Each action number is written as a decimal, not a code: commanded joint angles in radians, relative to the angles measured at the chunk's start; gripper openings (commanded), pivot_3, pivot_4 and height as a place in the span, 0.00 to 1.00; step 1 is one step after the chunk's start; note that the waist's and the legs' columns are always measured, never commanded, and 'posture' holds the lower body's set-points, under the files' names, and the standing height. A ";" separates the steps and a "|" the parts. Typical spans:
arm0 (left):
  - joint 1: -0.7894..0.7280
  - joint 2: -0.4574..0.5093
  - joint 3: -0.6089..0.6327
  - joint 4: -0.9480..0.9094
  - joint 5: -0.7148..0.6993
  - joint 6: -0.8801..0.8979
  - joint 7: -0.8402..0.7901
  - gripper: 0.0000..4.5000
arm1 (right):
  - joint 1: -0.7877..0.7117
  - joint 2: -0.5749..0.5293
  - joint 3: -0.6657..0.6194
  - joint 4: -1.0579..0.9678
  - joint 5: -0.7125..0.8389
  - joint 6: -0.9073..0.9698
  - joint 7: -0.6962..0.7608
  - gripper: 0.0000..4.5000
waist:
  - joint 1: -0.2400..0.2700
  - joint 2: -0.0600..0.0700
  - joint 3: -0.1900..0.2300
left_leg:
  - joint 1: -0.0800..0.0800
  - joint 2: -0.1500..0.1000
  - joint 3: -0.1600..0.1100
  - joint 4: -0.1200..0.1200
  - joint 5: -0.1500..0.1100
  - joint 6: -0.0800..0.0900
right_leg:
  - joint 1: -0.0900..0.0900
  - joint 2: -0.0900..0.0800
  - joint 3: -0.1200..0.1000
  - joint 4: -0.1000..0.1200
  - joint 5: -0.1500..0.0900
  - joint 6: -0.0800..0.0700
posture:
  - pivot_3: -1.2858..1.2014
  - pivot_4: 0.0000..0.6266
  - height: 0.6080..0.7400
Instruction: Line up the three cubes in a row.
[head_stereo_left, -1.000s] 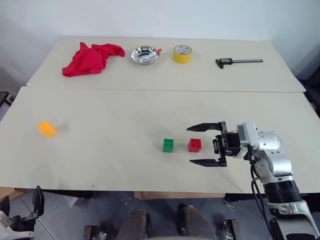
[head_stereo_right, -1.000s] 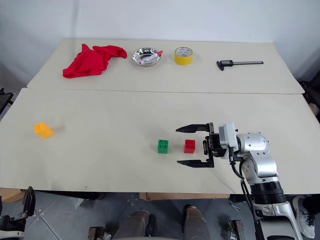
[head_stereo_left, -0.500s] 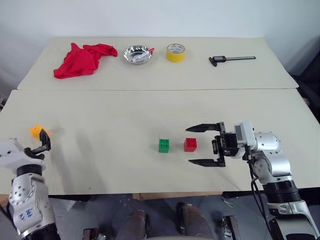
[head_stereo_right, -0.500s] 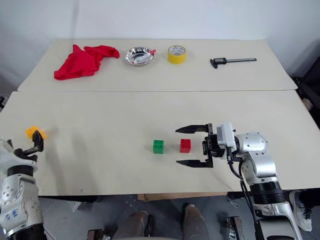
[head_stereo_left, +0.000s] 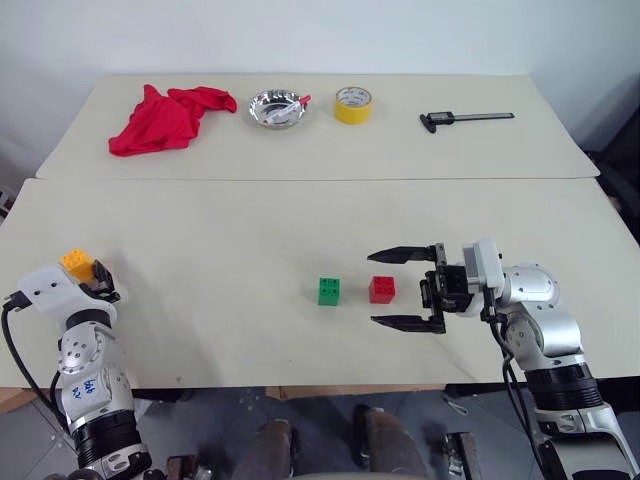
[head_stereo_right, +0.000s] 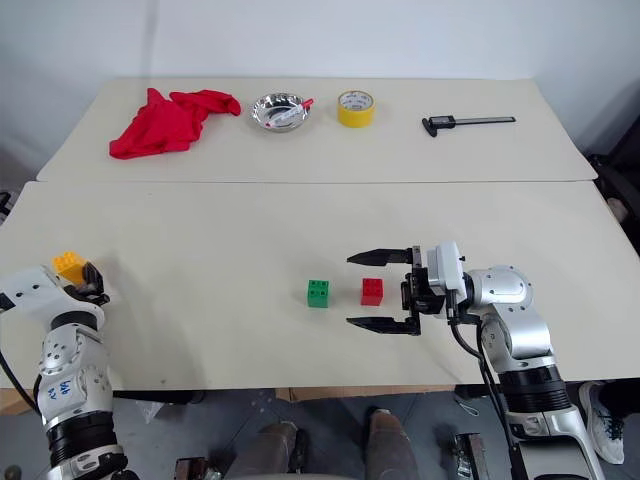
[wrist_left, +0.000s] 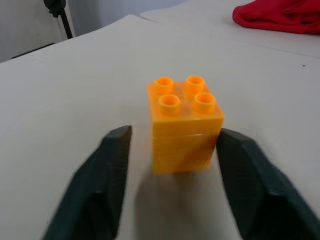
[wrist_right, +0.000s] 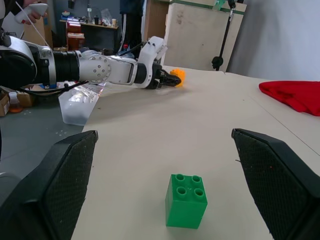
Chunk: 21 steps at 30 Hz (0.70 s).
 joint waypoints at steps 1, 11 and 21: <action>0.028 0.041 0.006 -0.025 -0.003 -0.114 -0.072 0.32 | 0.004 -0.009 -0.033 -0.017 0.010 -0.009 -0.009 1.00 | 0.002 0.000 0.000 | 0.000 0.000 0.000 0.000 0.000 0.000 | 0.000 0.000 0.000 0.000 0.000 0.000 | 0.52 0.24 1.00; 0.252 0.370 -0.148 -0.234 -0.290 -0.171 -1.004 0.32 | 0.104 -0.075 -0.113 -0.040 0.001 -0.020 -0.051 1.00 | 0.004 0.002 0.001 | 0.000 0.000 -0.002 0.000 0.000 0.000 | 0.001 -0.006 -0.004 -0.002 -0.001 -0.003 | 0.52 0.24 1.00; -0.256 0.362 -0.609 0.362 -0.115 -0.375 -1.660 0.32 | 0.337 -0.195 -0.260 -0.180 0.027 0.022 -0.098 1.00 | 0.003 0.011 -0.001 | 0.000 -0.005 0.000 -0.001 0.002 0.004 | 0.001 -0.002 -0.005 0.003 -0.001 -0.001 | 0.52 0.24 1.00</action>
